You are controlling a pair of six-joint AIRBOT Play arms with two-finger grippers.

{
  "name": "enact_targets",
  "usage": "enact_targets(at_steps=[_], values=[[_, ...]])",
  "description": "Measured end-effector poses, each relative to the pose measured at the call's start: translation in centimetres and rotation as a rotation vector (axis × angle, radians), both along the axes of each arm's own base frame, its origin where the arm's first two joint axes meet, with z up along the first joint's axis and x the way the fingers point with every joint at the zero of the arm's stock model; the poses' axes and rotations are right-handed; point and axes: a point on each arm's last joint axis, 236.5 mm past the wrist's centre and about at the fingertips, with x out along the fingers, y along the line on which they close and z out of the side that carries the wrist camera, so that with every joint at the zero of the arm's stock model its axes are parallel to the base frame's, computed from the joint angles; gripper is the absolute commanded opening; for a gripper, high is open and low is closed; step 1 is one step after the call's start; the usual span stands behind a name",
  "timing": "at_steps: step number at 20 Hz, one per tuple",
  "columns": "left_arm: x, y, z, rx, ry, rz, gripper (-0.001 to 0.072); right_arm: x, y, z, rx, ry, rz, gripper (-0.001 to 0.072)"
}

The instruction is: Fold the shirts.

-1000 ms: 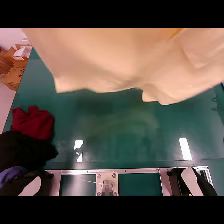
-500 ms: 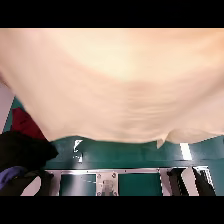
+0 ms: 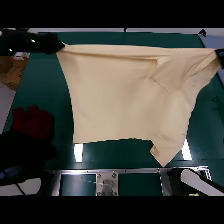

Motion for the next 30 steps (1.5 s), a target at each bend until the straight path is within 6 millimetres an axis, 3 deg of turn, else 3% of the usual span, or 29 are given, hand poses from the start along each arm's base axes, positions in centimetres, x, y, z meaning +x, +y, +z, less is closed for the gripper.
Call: enact_targets(at_steps=[2, 4, 6, 9, 12, 20, 27, 28, 29, 30], values=[[2.1, -0.4, -4.5, -0.025, 0.068, 0.019, 0.0027, 2.9, -0.8, -5.8, 0.046, 0.099, 0.015, 0.0013], [3.6, -0.5, -8.2, -0.04, 0.121, 0.039, 0.0027, 5.3, -1.2, -10.0, 0.082, 0.168, 0.046, 0.0013], [4.7, -0.5, -10.4, -0.062, 0.144, 0.063, 0.0027, 7.2, -1.4, -12.5, 0.104, 0.202, 0.081, 0.0013], [5.3, -0.4, -12.7, -0.06, 0.174, 0.076, 0.0027, 8.7, -1.5, -14.2, 0.111, 0.228, 0.125, 0.0012], [4.5, -0.1, -15.0, -0.012, 0.225, 0.054, 0.0027, 7.7, -1.7, -16.5, 0.085, 0.305, 0.176, 0.0012], [-0.5, 0.5, -22.9, 0.042, 0.439, 0.038, 0.0027, 1.7, -1.5, -24.1, 0.031, 0.579, 0.252, 0.0012], [-2.3, -0.2, -25.5, -0.012, 0.518, 0.057, 0.0027, 0.3, -1.3, -25.9, 0.026, 0.632, 0.258, 0.0014], [-2.5, -0.4, -25.7, -0.018, 0.527, 0.056, 0.0029, 0.2, -1.3, -26.0, 0.026, 0.635, 0.258, 0.0079], [-2.6, -0.5, -25.7, -0.027, 0.537, 0.058, 0.0197, 0.1, -1.3, -26.1, 0.027, 0.638, 0.259, 0.0211], [-2.7, -0.6, -25.7, -0.038, 0.544, 0.062, 0.0494, 0.1, -1.4, -26.0, 0.027, 0.639, 0.26, 0.0234]])
